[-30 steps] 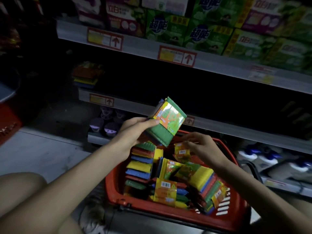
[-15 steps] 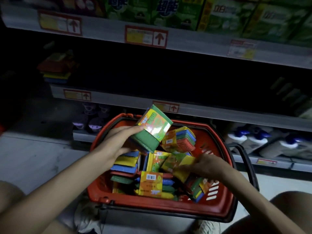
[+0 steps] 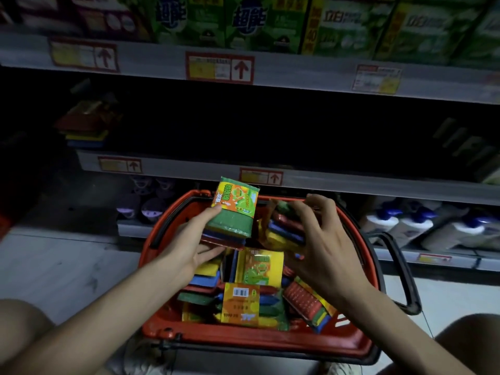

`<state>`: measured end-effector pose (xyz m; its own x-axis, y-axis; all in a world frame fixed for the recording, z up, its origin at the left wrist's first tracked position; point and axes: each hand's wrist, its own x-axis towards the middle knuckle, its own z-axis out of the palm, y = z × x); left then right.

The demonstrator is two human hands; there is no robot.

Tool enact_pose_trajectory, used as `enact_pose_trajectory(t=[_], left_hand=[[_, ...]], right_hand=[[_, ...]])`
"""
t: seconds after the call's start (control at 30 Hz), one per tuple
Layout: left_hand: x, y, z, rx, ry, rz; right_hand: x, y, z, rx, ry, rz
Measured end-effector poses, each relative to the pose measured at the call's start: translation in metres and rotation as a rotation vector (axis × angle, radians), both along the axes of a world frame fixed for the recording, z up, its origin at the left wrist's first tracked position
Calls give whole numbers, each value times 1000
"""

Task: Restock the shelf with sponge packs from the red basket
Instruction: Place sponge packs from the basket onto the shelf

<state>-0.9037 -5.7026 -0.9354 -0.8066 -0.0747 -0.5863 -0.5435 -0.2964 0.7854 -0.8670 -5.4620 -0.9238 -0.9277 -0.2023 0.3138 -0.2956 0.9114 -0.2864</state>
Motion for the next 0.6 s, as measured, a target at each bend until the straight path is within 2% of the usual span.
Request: enact_pose_trajectory(t=[0.1, 0.23, 0.37, 0.43, 0.53, 0.6], left_hand=[[1, 4, 5, 68, -13, 64], [3, 7, 6, 160, 3, 126], [6, 12, 13, 234, 24, 150], [6, 14, 15, 253, 44, 158], [6, 17, 13, 266, 57, 125], [6, 17, 11, 251, 79, 123]], right_hand=[[-2, -3, -6, 33, 120, 40], [0, -16, -9, -141, -15, 81], [2, -22, -14, -251, -71, 230], [4, -29, -11, -459, -133, 217], [4, -40, -5, -843, -158, 72], [-2, -41, -4, -917, -96, -13]])
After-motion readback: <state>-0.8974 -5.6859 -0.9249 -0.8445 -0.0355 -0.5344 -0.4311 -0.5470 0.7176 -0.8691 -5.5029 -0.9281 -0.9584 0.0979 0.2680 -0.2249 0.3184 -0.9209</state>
